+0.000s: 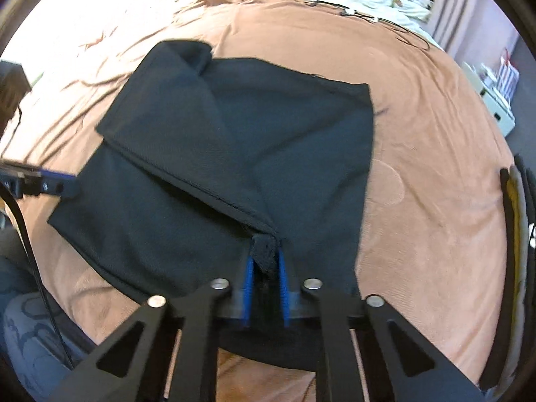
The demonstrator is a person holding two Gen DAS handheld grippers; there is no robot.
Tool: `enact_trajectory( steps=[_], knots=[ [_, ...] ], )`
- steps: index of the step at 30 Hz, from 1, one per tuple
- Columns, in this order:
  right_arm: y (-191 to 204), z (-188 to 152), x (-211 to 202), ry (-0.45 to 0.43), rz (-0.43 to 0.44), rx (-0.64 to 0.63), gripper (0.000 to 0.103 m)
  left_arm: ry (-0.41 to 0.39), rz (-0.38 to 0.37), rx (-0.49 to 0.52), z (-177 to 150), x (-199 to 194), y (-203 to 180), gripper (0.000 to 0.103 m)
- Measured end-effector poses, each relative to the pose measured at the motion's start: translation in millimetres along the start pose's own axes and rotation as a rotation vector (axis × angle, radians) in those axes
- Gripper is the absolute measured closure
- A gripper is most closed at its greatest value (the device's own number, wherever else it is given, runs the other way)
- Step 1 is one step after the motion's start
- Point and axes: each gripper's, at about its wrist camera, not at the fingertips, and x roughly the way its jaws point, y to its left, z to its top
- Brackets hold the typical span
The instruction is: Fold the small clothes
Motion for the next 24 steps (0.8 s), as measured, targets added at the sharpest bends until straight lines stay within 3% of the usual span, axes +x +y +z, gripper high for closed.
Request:
enact_trajectory(
  steps=[11,20,24],
  knots=[
    [-55.2,-12.2,-13.7,-0.015,0.164,0.232,0.099,0.0,0.029,0.029,1.5,3.9,-10.2,0.071],
    [-80.5,-31.2,-7.7,0.019,0.226,0.315,0.099,0.006,0.05,0.046,1.7,9.1,-13.9,0.071],
    [-80.8,-35.6,-15.3,0.026,0.214,0.304,0.099,0.007,0.051,0.042,2.5,10.2,-13.7,0.071]
  ],
)
